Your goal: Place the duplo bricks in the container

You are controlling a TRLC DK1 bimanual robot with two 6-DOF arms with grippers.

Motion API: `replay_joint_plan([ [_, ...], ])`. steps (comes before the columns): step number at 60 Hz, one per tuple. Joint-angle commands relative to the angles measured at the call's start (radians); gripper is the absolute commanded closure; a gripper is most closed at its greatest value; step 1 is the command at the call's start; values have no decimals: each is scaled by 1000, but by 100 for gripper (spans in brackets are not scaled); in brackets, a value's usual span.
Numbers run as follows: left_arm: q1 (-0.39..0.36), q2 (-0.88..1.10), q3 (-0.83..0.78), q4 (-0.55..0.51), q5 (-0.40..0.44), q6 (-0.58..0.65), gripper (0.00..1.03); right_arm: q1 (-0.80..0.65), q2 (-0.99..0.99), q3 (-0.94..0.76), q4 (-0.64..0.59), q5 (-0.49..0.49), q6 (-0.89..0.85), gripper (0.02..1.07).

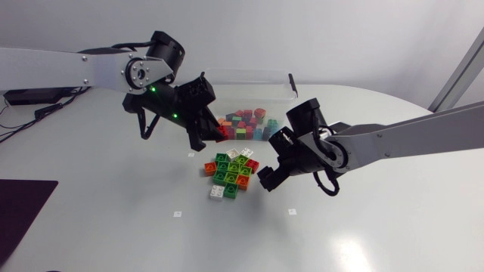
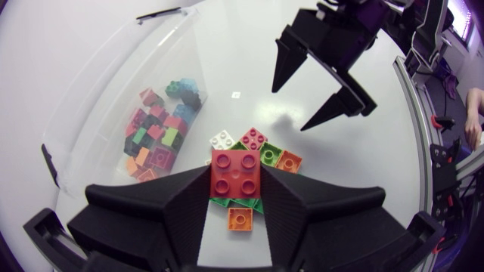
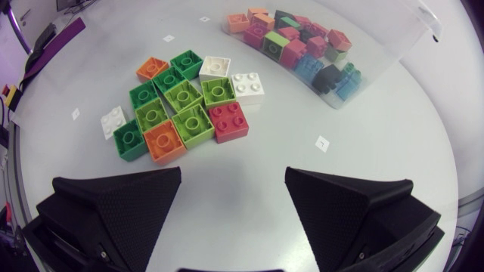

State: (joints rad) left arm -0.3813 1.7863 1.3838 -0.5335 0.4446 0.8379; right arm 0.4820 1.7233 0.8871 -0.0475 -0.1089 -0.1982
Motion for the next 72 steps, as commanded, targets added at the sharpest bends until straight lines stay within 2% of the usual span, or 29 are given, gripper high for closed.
replay_joint_plan([
  [1,7,-31,60,9,6,-56,72,-13,48,33,26,-15,-50,8],
  [8,9,-30,84,55,6,-109,72,-25,91,55,38,-44,-73,8],
  [13,10,-25,101,136,6,-177,72,-26,113,65,49,-55,-87,8],
  [32,9,55,242,213,-26,-315,72,-43,163,87,74,-77,-138,8],
  [45,24,147,353,245,-87,-376,72,-54,191,104,83,-104,-164,8],
  [72,28,266,498,251,-145,-430,71,-59,269,170,109,-101,-193,9],
])
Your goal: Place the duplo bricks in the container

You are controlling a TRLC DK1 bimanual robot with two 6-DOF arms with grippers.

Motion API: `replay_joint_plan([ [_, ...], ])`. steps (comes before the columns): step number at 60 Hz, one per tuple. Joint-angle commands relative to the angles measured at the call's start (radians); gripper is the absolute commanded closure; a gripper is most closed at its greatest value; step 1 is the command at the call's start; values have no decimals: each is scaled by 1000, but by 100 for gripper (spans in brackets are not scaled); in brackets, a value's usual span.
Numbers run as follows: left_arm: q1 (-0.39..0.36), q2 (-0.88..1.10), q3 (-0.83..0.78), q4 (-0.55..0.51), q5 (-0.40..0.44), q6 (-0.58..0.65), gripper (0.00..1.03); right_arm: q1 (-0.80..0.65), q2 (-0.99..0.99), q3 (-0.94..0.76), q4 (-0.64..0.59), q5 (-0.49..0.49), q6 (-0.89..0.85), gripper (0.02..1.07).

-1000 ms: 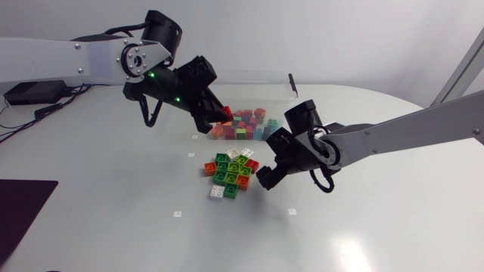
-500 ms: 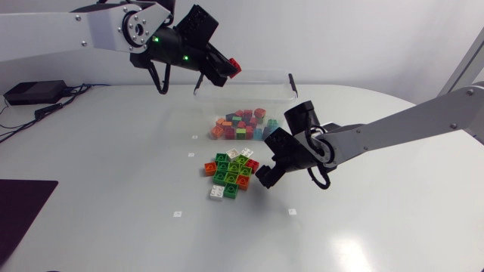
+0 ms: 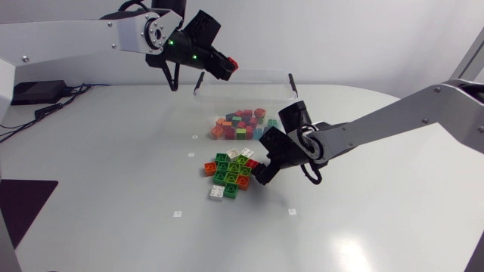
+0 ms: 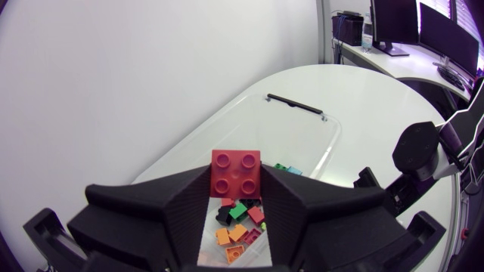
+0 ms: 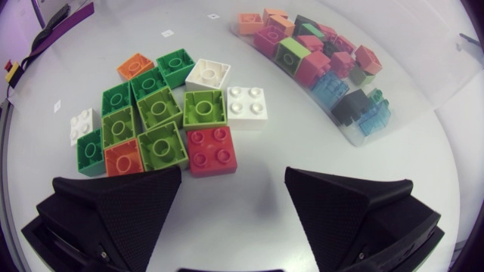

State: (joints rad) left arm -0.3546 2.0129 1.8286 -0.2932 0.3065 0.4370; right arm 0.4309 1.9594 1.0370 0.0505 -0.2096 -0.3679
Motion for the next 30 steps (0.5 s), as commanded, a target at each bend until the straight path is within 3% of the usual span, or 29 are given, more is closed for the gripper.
replay_joint_plan([
  [1,2,43,60,11,-10,-29,71,-9,36,23,11,-1,-25,10],
  [22,3,75,100,8,-27,-30,70,-26,75,66,25,-2,-43,12],
  [26,3,86,110,3,-35,-35,68,-20,78,74,25,-2,-43,16],
  [30,3,95,124,-7,-38,-37,54,-11,84,81,23,-2,-43,20],
])
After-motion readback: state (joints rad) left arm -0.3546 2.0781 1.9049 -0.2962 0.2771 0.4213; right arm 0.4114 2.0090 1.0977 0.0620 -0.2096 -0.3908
